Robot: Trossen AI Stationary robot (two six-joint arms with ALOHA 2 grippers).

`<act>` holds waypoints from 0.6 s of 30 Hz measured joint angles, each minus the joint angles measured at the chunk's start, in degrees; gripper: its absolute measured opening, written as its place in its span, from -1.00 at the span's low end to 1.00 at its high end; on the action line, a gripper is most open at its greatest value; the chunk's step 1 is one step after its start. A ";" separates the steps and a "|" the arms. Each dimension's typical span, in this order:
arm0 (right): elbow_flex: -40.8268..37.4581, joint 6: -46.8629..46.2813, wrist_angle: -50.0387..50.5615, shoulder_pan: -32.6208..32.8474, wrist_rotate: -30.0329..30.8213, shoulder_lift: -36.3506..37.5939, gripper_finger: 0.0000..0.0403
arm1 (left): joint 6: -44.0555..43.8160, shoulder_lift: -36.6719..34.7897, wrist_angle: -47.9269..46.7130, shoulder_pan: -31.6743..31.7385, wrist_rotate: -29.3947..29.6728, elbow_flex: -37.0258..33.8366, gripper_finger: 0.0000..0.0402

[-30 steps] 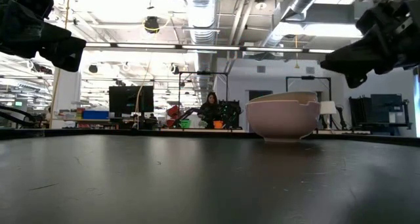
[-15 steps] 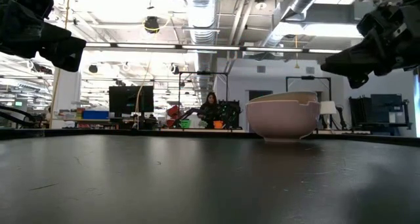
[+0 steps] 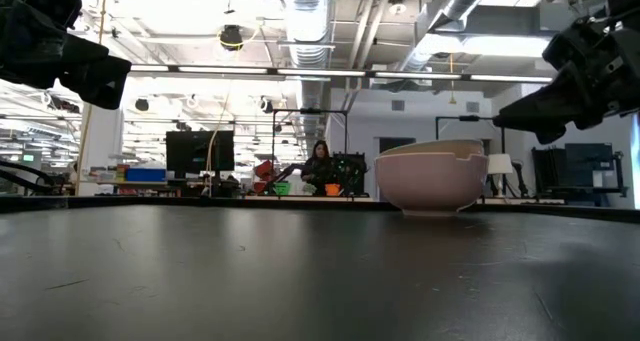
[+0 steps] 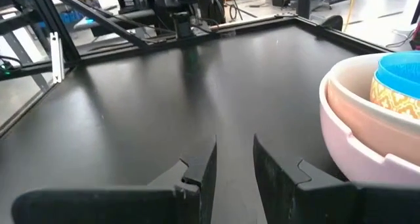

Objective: Nest bowls inside each other
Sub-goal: Return to Home Position

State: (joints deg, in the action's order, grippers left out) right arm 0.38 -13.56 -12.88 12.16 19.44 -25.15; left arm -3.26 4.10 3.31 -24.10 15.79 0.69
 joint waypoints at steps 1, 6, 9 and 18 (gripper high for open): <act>0.00 0.00 0.28 0.00 0.00 0.00 -0.42 | 0.01 0.01 -0.01 0.00 0.00 0.00 -0.41; -0.02 0.00 0.92 0.00 0.00 0.00 -0.42 | 0.02 0.00 -0.01 -0.01 0.00 0.00 -0.41; -0.02 0.00 0.92 0.00 0.00 0.00 -0.42 | 0.00 0.01 0.00 0.00 0.00 0.00 -0.41; -0.04 0.02 0.92 0.00 0.02 0.00 -0.42 | 0.00 0.02 0.00 0.00 0.00 0.00 -0.41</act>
State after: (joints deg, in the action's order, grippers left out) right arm 0.34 -13.54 -11.97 12.16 19.46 -25.15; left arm -3.26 4.12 3.31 -24.10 15.79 0.69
